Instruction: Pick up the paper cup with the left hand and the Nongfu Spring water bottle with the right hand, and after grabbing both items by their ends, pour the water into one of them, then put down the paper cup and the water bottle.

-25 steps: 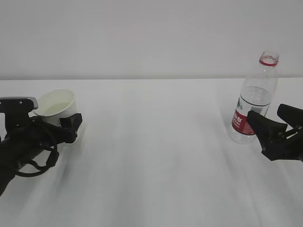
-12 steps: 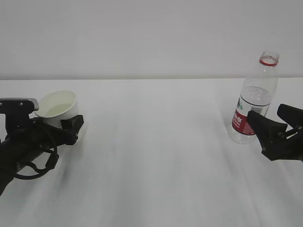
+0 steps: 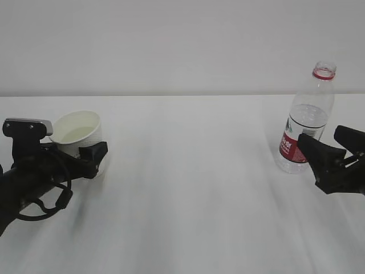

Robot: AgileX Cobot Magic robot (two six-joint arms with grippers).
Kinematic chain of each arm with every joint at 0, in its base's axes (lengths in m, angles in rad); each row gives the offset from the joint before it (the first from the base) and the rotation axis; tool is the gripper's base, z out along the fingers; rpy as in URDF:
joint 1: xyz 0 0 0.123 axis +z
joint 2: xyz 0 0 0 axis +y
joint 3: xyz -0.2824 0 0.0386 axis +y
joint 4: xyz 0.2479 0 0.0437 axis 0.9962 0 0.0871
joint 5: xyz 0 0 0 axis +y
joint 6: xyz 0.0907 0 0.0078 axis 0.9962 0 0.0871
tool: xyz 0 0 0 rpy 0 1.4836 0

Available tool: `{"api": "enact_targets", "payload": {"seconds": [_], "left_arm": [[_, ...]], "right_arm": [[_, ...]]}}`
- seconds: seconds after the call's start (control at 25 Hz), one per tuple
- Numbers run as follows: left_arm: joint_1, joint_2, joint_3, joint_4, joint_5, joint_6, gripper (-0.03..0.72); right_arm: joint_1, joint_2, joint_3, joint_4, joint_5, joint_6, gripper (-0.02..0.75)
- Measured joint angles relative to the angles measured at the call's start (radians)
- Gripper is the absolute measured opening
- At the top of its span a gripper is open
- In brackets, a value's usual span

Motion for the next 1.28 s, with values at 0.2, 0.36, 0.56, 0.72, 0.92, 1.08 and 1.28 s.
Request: {"api": "enact_targets", "payload": {"seconds": [0.2,0.36,0.56,0.72,0.92,1.08,1.28], "left_arm": [[0.000,0.000,0.000,0.000,0.000,0.008,0.670],[0.000,0.000,0.001,0.000,0.000,0.037,0.669],[0.000,0.000,0.001,-0.012,0.004,0.061,0.652],[0.000,0.000,0.002,-0.018,0.004,0.063,0.579],[0.000,0.000,0.002,-0.020,0.004,0.064,0.534],[0.000,0.000,0.002,-0.020,0.004,0.065,0.587],[0.000,0.000,0.002,-0.020,0.007,0.066,0.683]], "right_arm": [[0.000,0.000,0.000,0.000,0.000,0.000,0.589],[0.000,0.000,0.000,0.000,0.000,0.000,0.588],[0.000,0.000,0.000,0.000,0.000,0.000,0.589],[0.000,0.000,0.000,0.000,0.000,0.000,0.589],[0.000,0.000,0.000,0.000,0.000,0.000,0.588],[0.000,0.000,0.000,0.000,0.000,0.000,0.588],[0.000,0.000,0.000,0.000,0.000,0.000,0.589]]}}
